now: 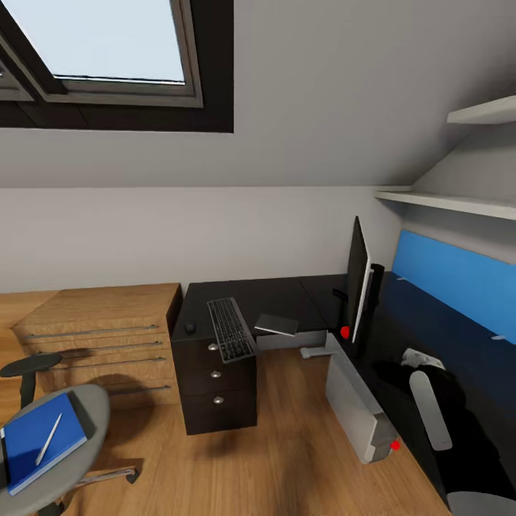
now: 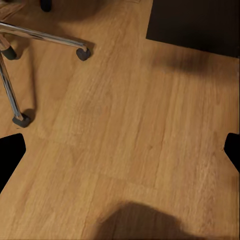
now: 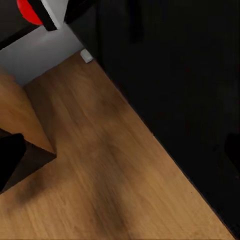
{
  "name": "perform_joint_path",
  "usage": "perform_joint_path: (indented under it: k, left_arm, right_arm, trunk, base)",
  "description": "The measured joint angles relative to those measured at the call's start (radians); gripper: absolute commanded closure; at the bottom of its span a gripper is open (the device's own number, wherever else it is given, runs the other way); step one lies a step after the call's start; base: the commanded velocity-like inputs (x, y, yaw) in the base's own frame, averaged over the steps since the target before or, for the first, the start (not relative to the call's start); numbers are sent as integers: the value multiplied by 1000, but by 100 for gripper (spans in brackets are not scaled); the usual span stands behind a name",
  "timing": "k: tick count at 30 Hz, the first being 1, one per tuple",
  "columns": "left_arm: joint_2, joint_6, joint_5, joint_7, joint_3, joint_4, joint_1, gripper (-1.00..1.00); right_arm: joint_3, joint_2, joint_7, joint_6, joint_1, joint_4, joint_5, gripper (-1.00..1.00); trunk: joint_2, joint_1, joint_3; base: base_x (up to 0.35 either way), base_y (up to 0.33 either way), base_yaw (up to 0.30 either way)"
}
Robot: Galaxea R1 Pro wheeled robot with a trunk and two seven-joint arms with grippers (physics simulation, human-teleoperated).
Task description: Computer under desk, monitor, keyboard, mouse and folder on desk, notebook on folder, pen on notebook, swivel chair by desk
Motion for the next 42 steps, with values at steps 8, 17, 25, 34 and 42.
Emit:
perform_joint_path:
  k: [8,17,25,34,42]
  left_arm:
    - [0,1,0,-1,0,6,0,-100]
    - [20,-1,0,-1,1,7,0,-100]
    - [27,0,0,0,0,8,0,-100]
    - [28,-2,0,-2,-2,8,0,-100]
    - [28,-1,0,-1,-1,7,0,-100]
  right_arm:
    - [59,2,6,-96,14,22,107,-100]
    - [155,0,6,-224,16,103,149,-100]
    - [162,4,6,-239,16,92,155,-100]
    - [162,3,3,-256,16,89,156,-100]
    - [160,3,-2,-313,16,86,157,-100]
  trunk:
    - [0,0,0]
    - [0,0,0]
    - [0,0,0]
    - [0,0,0]
    - [0,0,0]
  base:
    - [0,-187,-132]
    - [0,-21,-10]
    - [41,-34,0]
    - [118,-48,0]
    - [144,-1,0]
